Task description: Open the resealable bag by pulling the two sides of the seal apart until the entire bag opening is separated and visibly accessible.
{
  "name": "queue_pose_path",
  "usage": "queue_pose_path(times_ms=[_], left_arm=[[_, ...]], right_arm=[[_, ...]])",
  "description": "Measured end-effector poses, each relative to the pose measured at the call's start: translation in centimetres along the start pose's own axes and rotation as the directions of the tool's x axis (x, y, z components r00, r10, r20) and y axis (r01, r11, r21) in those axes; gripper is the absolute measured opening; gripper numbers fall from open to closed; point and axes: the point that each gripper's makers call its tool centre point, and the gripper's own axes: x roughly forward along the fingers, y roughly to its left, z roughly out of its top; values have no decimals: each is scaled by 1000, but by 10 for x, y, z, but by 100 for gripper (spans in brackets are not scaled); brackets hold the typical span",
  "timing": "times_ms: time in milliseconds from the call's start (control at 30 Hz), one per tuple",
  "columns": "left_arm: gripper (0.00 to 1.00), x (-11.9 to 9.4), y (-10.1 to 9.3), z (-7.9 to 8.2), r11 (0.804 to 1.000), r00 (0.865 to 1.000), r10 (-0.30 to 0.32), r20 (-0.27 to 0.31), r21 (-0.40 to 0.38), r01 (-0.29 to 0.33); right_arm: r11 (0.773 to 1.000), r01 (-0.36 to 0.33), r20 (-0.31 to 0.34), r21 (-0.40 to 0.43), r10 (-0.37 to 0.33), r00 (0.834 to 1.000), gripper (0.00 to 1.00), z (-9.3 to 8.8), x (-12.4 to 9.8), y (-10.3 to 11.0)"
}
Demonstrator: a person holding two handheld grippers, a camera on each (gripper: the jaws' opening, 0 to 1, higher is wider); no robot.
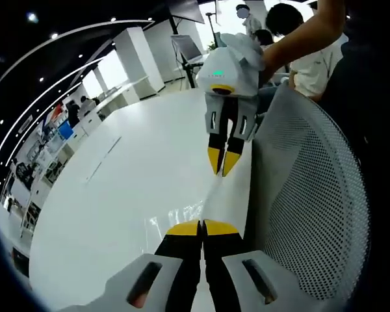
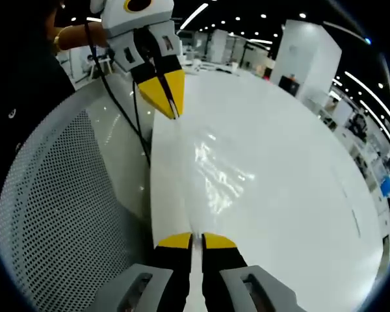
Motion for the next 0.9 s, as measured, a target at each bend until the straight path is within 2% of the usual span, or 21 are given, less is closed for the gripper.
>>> queue_pose_path(times_ms=[367, 500, 767, 900], left_arm=[[0, 8, -11, 4, 997, 999, -44, 9, 59, 44], [0, 6, -10, 6, 997, 999, -43, 18, 62, 42], [0, 3, -9, 6, 997, 999, -35, 22, 65, 33], [0, 4, -9, 5, 997, 999, -33, 19, 68, 32]], right_arm=[[998, 26, 115, 63, -33, 993, 4, 27, -20, -16], [998, 30, 105, 51, -35, 994, 4, 27, -16, -17], [1000, -4, 86, 0, 4, 996, 3, 31, -5, -6], [1000, -26, 84, -16, 28, 996, 0, 33, 0, -1]])
